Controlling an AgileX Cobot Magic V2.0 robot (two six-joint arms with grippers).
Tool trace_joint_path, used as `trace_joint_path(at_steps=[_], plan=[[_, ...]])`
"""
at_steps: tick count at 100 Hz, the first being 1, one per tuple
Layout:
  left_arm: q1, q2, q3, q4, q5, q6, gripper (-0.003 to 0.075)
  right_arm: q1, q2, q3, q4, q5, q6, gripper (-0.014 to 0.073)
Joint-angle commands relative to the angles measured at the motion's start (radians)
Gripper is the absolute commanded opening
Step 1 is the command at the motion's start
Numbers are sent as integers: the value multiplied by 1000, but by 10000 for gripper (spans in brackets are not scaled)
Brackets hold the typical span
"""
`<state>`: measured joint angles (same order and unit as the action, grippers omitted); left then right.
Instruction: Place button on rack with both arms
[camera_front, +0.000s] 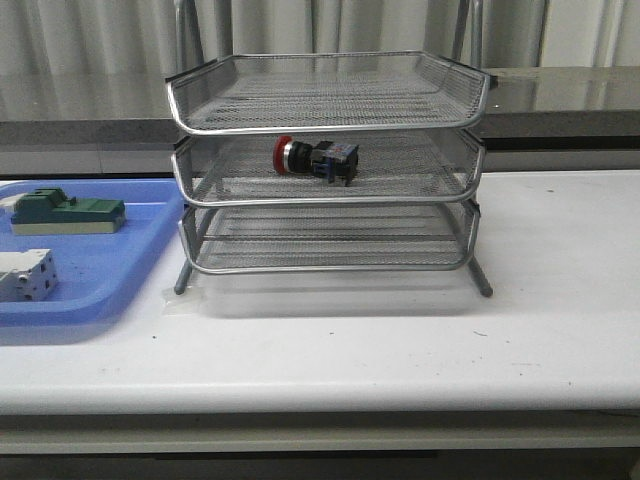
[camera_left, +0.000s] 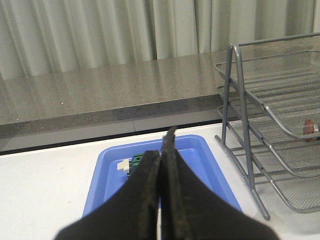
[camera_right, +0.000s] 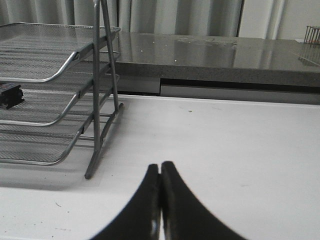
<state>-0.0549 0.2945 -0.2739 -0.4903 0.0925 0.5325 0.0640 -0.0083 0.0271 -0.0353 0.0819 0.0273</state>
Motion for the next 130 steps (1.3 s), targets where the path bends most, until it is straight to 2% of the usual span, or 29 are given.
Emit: trace_joint_path(at_steps=[1, 10, 13, 23, 30, 75, 95, 130], plan=[[1, 8, -30, 17, -66, -10, -20, -8, -18, 1, -9, -90, -1, -57], [1, 7, -30, 104, -66, -97, -20, -8, -18, 1, -9, -90, -1, -57], [1, 7, -30, 194, -66, -166, -20, -8, -18, 1, -9, -90, -1, -57], [1, -5, -28, 506, -66, -524, -20, -8, -18, 1, -9, -90, -1, -57], [1, -19, -21, 617, -66, -644, -20, -8, -18, 1, -9, -90, -1, -57], [1, -232, 202, 617, -122, -650, -20, -8, -18, 1, -9, -90, -1, -57], [1, -321, 288, 564, -150, -650, -20, -8, -18, 1, -9, -90, -1, -57], [1, -330, 311, 539, -157, -650, -20, -8, -18, 1, -9, -90, -1, -57]])
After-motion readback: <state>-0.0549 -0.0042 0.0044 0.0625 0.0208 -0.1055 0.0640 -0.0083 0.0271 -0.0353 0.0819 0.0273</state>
